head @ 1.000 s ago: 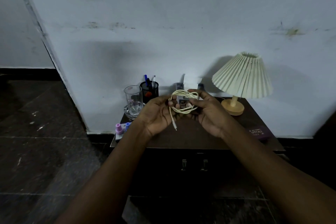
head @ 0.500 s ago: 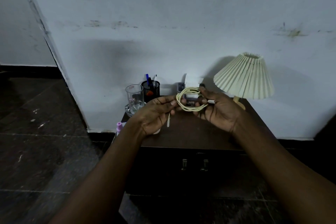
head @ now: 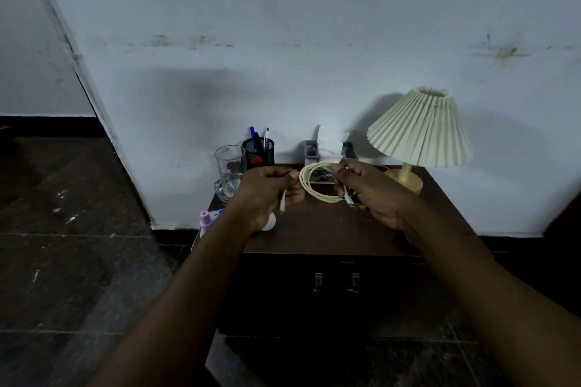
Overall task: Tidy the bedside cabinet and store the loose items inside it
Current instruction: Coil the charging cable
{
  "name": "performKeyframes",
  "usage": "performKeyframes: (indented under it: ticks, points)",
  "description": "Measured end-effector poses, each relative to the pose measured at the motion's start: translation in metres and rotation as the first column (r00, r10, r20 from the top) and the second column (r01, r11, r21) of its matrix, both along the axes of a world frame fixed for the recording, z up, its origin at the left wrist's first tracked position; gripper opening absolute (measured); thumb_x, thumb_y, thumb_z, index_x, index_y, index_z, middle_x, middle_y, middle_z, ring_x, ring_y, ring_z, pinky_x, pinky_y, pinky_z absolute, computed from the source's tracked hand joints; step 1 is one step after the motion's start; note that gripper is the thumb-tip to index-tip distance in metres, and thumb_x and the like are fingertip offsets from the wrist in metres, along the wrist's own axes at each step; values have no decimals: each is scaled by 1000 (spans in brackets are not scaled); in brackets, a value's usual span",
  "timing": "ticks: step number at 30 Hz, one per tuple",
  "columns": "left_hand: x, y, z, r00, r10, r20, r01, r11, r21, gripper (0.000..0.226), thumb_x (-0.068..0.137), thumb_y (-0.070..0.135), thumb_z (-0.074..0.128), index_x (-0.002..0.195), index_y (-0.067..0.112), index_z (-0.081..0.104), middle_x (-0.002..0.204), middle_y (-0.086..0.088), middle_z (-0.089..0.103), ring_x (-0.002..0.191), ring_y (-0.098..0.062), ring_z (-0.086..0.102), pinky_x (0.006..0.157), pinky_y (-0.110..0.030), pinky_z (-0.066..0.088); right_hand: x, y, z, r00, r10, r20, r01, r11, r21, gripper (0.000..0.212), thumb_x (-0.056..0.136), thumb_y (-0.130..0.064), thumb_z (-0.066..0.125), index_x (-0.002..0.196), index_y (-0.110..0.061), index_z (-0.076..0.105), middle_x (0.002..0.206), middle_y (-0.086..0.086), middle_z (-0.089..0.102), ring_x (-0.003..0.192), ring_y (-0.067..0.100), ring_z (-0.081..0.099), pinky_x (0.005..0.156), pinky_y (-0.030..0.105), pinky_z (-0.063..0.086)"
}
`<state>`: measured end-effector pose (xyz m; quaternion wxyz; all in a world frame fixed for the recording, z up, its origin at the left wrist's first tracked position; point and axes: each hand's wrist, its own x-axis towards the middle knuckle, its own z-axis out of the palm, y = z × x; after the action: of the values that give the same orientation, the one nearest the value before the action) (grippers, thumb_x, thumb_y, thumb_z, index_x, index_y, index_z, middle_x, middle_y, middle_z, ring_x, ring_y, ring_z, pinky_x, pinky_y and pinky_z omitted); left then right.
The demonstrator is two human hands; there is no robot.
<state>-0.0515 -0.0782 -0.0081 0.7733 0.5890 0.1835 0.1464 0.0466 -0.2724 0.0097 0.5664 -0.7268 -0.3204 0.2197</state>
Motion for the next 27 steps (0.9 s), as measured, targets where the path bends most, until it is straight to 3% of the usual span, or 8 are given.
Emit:
performKeyframes:
  ticks: [3, 7, 11, 13, 16, 19, 22, 27]
  points:
    - [-5, -7, 11, 984, -180, 22, 169, 867, -469, 21, 101, -4, 50, 106, -11, 68, 101, -20, 75, 86, -27, 76, 82, -42, 64, 2, 4, -6, 989, -109, 105, 109, 994, 2, 36, 109, -34, 46, 99, 0, 56, 68, 6, 56, 51, 11, 47, 50, 27, 35]
    - [-15, -3, 14, 956, -292, 24, 266, 835, -481, 40, 80, 2, 65, 120, -1, 68, 108, -10, 75, 82, -17, 73, 80, -36, 63, 8, 3, -8, 880, -187, 436, 211, 977, -7, 29, 108, -40, 45, 104, -16, 59, 74, 4, 65, 61, 11, 59, 60, 35, 45]
    - [-11, -5, 14, 980, -162, 117, 200, 785, -587, 41, 78, -4, 64, 119, -5, 65, 102, -14, 75, 77, -18, 77, 66, -28, 64, 8, 1, -13, 715, -180, 676, 271, 962, -30, 27, 109, -40, 44, 117, -17, 55, 88, 4, 68, 80, 17, 65, 72, 43, 49]
    - [-5, -13, 12, 986, -63, 156, 144, 794, -591, 32, 82, -9, 63, 113, -4, 65, 97, -14, 74, 79, -20, 78, 65, -28, 64, 1, 5, -12, 788, -169, 592, 226, 974, -22, 28, 109, -41, 43, 117, -17, 56, 81, -3, 67, 71, 11, 62, 67, 40, 48]
    - [4, -27, 8, 972, 82, 219, 45, 854, -518, 30, 89, -13, 63, 114, 3, 60, 89, -13, 75, 79, -21, 78, 68, -33, 64, -7, 13, -11, 969, -176, 171, 162, 982, 94, 28, 109, -37, 44, 99, -15, 59, 59, -11, 54, 49, 6, 44, 52, 28, 35]
    - [7, -35, 6, 936, 210, 284, -92, 922, -377, 55, 83, -11, 74, 130, 8, 53, 88, -15, 69, 85, -26, 77, 75, -39, 64, -13, 17, -8, 975, -92, -201, 143, 957, 252, 30, 109, -37, 46, 90, -17, 58, 65, -2, 50, 49, 11, 35, 47, 24, 25]
    - [6, -42, 5, 897, 280, 343, -290, 957, -22, 65, 79, -1, 85, 134, 12, 54, 85, -16, 72, 82, -25, 77, 73, -34, 63, -18, 17, -3, 936, -46, -349, 158, 941, 300, 31, 108, -36, 47, 87, -15, 55, 64, 0, 48, 48, 10, 32, 46, 23, 21]
    - [-1, -53, 1, 798, 291, 528, -561, 680, 472, 53, 86, 14, 83, 129, 26, 53, 83, 5, 69, 80, -9, 72, 72, -28, 59, -22, 20, -1, 915, -5, -403, 160, 922, 352, 31, 108, -35, 47, 88, -15, 61, 66, 1, 51, 51, 13, 31, 44, 23, 23]
